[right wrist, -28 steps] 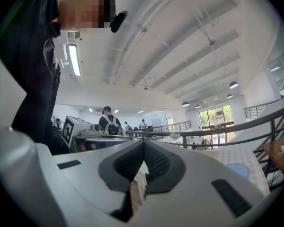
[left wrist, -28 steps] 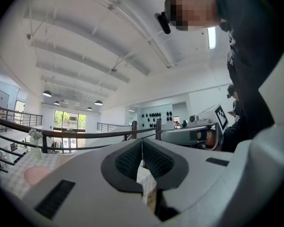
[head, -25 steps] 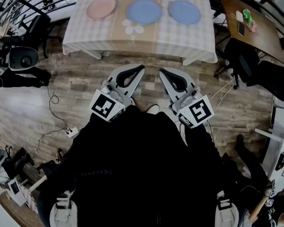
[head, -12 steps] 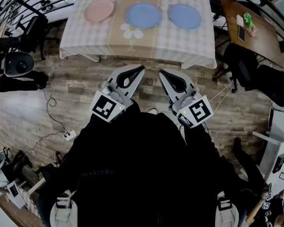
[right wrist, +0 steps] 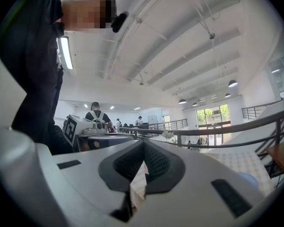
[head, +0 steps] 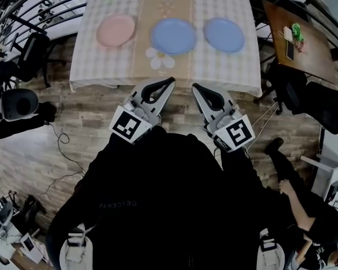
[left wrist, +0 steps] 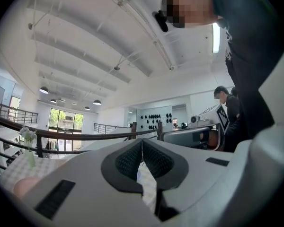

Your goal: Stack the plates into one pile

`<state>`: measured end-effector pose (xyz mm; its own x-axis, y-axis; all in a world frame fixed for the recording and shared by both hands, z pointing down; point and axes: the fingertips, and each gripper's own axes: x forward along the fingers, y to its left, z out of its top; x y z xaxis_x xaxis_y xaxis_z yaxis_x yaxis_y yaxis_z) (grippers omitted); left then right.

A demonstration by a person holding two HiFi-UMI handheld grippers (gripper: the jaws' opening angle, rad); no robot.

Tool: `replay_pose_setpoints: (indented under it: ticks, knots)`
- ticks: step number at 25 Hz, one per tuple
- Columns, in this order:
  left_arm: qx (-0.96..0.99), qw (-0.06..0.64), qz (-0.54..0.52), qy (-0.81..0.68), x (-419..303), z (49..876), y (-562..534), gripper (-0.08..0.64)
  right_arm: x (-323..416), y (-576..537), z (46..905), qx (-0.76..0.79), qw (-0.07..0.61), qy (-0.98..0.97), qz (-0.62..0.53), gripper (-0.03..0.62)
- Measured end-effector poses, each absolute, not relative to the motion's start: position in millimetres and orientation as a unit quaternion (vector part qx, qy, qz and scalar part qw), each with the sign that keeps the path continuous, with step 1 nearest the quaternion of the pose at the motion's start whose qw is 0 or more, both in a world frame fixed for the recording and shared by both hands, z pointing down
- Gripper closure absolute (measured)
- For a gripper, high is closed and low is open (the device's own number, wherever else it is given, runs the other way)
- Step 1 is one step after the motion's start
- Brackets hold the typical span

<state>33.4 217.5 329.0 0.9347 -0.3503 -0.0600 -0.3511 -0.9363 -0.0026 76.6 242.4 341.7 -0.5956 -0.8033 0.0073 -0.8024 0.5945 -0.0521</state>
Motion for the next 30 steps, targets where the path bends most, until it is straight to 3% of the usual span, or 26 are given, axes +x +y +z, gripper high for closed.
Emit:
replay_pose_setpoints:
  ticks: [15,30]
  knots:
    - [-0.99,-0.025,-0.001,0.14,-11,336,55,0.538,21,75,339,-0.487,-0.004,0.872,-0.057,0.586]
    - [-0.987,-0.042,0.001,0.155,-52,355,-13,0.538,1,13,366,-0.508,-0.032,0.857,-0.078,0.584]
